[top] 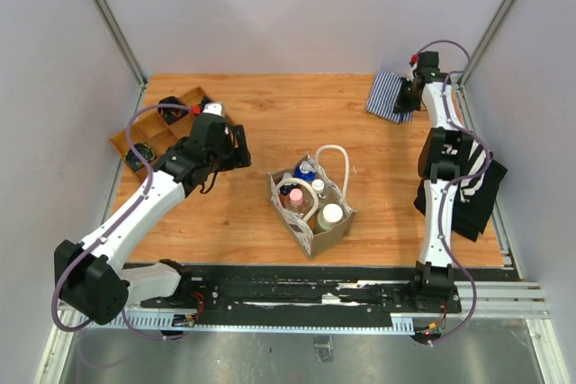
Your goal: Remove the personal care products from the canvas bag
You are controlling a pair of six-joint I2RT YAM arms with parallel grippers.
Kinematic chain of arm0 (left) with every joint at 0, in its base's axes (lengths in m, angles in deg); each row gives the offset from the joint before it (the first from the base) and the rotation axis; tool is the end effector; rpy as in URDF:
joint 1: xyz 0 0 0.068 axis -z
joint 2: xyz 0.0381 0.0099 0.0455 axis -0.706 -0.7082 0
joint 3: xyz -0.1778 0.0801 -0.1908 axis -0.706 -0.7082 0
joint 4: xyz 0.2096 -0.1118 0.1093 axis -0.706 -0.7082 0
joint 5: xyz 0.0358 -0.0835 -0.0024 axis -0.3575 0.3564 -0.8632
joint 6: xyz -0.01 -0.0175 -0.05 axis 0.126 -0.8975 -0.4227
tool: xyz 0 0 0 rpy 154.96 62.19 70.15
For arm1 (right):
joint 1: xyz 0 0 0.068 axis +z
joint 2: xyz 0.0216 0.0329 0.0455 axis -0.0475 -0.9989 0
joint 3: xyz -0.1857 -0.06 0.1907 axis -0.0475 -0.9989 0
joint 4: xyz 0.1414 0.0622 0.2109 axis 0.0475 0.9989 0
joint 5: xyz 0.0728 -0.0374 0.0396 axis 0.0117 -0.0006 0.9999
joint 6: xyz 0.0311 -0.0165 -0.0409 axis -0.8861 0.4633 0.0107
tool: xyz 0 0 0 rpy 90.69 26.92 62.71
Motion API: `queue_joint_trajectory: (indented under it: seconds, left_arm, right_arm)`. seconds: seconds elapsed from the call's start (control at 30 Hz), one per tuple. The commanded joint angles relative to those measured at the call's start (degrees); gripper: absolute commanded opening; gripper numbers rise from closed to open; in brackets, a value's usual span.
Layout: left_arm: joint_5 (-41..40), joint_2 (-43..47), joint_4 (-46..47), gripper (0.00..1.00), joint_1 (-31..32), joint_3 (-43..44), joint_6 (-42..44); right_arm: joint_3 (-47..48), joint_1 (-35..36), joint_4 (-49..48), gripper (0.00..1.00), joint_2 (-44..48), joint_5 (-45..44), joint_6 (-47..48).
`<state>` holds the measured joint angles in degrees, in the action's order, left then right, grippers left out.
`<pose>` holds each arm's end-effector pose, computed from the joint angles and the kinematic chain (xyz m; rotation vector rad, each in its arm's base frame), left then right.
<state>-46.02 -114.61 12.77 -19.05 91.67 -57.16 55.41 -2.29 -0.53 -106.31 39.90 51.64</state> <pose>0.2349 -0.1050 0.3003 -0.1373 2.2626 -0.2344 0.5720 -0.0408 0.1766 0.2438 2.4438 0.3736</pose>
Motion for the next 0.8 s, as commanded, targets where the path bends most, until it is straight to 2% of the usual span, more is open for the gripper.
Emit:
queue_joint_trajectory:
  seconds: [0.0, 0.13, 0.27, 0.33, 0.4, 0.5, 0.57, 0.67, 0.7, 0.77]
  left_arm:
    - [2.26, 2.04, -0.65, 0.83, -0.2, 3.31, -0.45]
    - [2.77, 3.27, 0.55, 0.82, -0.2, 2.51, -0.98]
    - [3.61, 2.74, 0.23, 0.8, -0.16, 1.42, -1.31]
    - [4.33, 2.92, 0.74, 0.77, -0.04, 0.95, -1.23]
    - [5.31, 3.88, 2.65, 0.72, 0.49, 0.49, -1.16]
    - [7.86, 5.16, 5.89, 0.64, 1.98, 1.18, -0.4]
    - [7.99, 4.89, 6.68, 0.63, 3.22, 2.66, 0.51]
    - [9.28, 2.19, 5.37, 0.63, 4.49, 6.32, 1.09]
    - [10.08, 0.95, 4.62, 0.64, 4.87, 7.56, 0.58]
    - [11.02, -0.63, 3.53, 0.65, 6.16, 9.13, -0.93]
  right_arm:
    - [-4.53, -3.62, 5.94, 0.01, 1.45, -9.11, -0.16]
    - [-11.24, -4.15, 4.84, 0.01, 6.58, -19.06, -0.54]
    - [-13.86, -4.04, 5.76, 0.01, 10.37, -30.02, -0.85]
    - [-14.48, -3.66, 7.13, 0.01, 12.66, -31.23, -1.07]
    - [-19.27, -2.19, 4.49, 0.01, 18.0, -28.81, 0.41]
    - [-35.58, 2.88, -5.78, 0.01, 34.67, -25.39, 4.06]
    - [-44.93, 7.47, -9.79, 0.01, 45.8, -23.51, 4.76]
    - [-55.08, 15.55, -12.16, 0.01, 57.98, -14.52, 4.03]
    - [-57.75, 17.57, -13.26, 0.07, 60.92, -11.14, 3.74]
    - [-60.45, 20.1, -11.82, 0.29, 64.54, -6.87, 2.36]
